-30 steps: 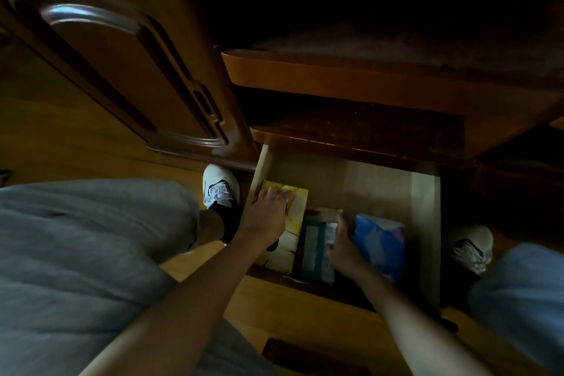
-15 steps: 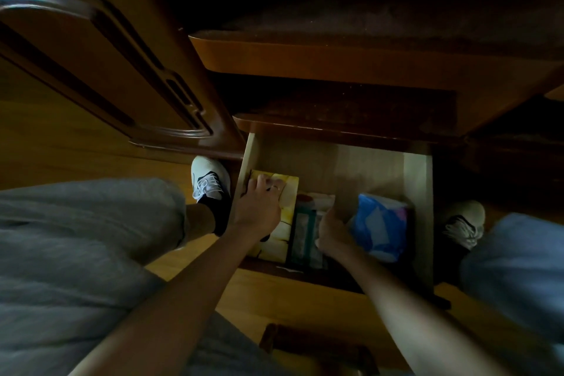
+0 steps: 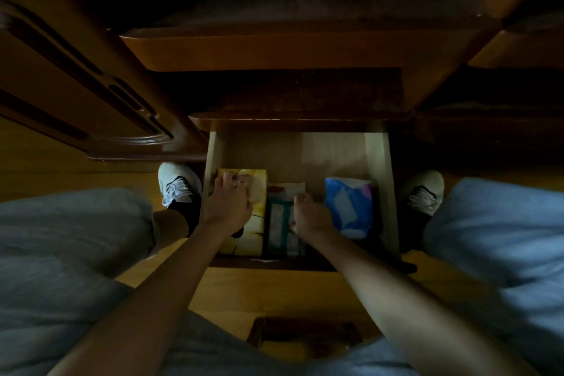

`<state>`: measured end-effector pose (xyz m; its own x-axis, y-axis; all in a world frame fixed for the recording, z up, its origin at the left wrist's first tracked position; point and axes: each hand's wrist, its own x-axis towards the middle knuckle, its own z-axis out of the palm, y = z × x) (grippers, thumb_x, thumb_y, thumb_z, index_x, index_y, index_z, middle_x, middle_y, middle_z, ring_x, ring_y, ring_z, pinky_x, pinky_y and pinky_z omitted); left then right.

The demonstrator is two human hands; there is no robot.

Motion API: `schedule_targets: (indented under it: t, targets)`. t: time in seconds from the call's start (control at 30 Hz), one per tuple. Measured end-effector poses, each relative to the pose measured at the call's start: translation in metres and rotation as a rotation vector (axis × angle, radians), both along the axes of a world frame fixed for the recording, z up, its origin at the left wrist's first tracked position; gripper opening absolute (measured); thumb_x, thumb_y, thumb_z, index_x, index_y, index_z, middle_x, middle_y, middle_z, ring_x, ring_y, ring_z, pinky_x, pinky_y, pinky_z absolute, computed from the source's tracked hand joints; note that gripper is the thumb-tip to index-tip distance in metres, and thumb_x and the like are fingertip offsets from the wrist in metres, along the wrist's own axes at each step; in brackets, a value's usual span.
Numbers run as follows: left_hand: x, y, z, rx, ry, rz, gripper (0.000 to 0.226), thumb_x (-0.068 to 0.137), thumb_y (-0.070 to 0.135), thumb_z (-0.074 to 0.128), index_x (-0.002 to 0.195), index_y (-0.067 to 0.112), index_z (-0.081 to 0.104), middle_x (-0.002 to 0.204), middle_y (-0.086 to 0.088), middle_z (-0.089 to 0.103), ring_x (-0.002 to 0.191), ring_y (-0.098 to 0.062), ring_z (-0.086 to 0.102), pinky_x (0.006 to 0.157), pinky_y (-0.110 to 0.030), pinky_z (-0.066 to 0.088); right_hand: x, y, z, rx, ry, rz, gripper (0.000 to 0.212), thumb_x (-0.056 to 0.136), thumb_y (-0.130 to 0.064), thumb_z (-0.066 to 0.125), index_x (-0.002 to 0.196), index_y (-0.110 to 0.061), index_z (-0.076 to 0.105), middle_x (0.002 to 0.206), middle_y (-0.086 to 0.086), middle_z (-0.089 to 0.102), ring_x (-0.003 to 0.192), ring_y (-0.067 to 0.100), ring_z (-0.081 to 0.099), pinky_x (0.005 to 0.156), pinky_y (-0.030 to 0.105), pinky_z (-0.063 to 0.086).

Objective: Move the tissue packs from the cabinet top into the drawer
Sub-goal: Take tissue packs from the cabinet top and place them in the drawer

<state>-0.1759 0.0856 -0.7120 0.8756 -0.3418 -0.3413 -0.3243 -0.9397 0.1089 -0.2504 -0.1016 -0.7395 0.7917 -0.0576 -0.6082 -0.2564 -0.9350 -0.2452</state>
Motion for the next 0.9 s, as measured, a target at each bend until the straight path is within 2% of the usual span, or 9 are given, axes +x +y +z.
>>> schedule_targets:
  t: [0.1,0.17,0.27,0.37,0.47,0.53,0.67,0.8,0.9]
  targets:
    - [0.000,-0.001,0.001,0.009,-0.004,0.007,0.058,0.086,0.034,0.065,0.139,0.022,0.047,0.136,-0.013,0.044,0.125,-0.035,0.043,0.097,-0.047,0.046,0.010,-0.013,0.011,0.254,0.050,-0.130,0.050,0.090,-0.025,0.073,0.133,-0.015,0.052,0.133,0.007,0.056,0.116,0.030,0.061,0.086,0.038,0.051]
    - [0.001,-0.002,0.001,0.000,0.006,0.018,0.058,0.084,0.033,0.065,0.138,0.021,0.049,0.133,-0.013,0.045,0.123,-0.036,0.044,0.096,-0.047,0.046,0.022,-0.023,0.026,0.503,0.009,-0.215,0.029,0.088,-0.022,0.074,0.114,-0.025,0.061,0.112,-0.002,0.065,0.101,0.020,0.064,0.077,0.031,0.053]
    - [0.003,-0.003,0.001,-0.018,0.034,0.045,0.056,0.084,0.034,0.064,0.137,0.023,0.047,0.135,-0.011,0.045,0.124,-0.035,0.043,0.094,-0.048,0.046,0.032,-0.030,0.046,0.453,-0.400,-0.139,0.016,0.088,-0.026,0.069,0.088,-0.033,0.054,0.087,-0.012,0.059,0.078,0.004,0.057,0.063,0.027,0.044]
    - [0.003,-0.003,0.002,-0.011,0.038,0.053,0.054,0.085,0.037,0.064,0.135,0.026,0.046,0.137,-0.010,0.043,0.125,-0.033,0.042,0.089,-0.047,0.047,0.019,-0.027,0.042,0.253,-0.522,0.132,0.009,0.092,-0.026,0.065,0.101,-0.026,0.062,0.114,-0.005,0.058,0.102,0.013,0.056,0.072,0.028,0.045]
    - [0.004,-0.002,0.003,0.013,0.032,0.029,0.054,0.085,0.037,0.063,0.135,0.024,0.048,0.136,-0.010,0.043,0.123,-0.034,0.045,0.092,-0.047,0.048,-0.009,-0.025,0.018,0.159,-0.010,0.430,0.031,0.093,-0.015,0.066,0.122,-0.023,0.066,0.146,0.001,0.048,0.133,0.025,0.048,0.090,0.039,0.050]
    - [0.004,-0.002,0.003,0.024,0.025,0.012,0.055,0.086,0.038,0.062,0.137,0.024,0.048,0.137,-0.011,0.044,0.124,-0.034,0.046,0.095,-0.046,0.046,-0.016,-0.029,0.011,0.210,0.124,0.366,0.040,0.095,-0.006,0.057,0.130,-0.024,0.068,0.160,-0.003,0.039,0.142,0.025,0.042,0.103,0.043,0.048]
    - [0.002,-0.001,0.003,0.029,0.015,0.005,0.057,0.087,0.039,0.061,0.139,0.023,0.047,0.138,-0.012,0.043,0.125,-0.034,0.045,0.100,-0.046,0.045,-0.005,-0.036,0.013,0.304,0.038,0.104,0.043,0.098,-0.005,0.052,0.127,-0.031,0.069,0.150,-0.002,0.055,0.130,0.020,0.055,0.103,0.040,0.050]
    - [0.001,0.000,0.004,0.042,0.036,-0.003,0.057,0.089,0.041,0.060,0.141,0.024,0.046,0.143,-0.011,0.039,0.129,-0.033,0.041,0.107,-0.047,0.040,-0.003,-0.028,0.000,0.282,-0.100,-0.063,0.075,0.095,-0.018,0.066,0.158,-0.025,0.026,0.168,0.001,0.013,0.147,0.031,0.033,0.111,0.044,0.043]
    - [0.001,-0.001,0.004,0.072,0.029,-0.023,0.053,0.090,0.038,0.059,0.140,0.023,0.049,0.147,-0.011,0.037,0.132,-0.033,0.038,0.111,-0.047,0.036,-0.001,-0.012,-0.010,0.152,-0.032,0.021,0.077,0.096,-0.023,0.066,0.159,-0.023,0.022,0.170,0.003,0.004,0.153,0.036,0.012,0.119,0.052,0.031]
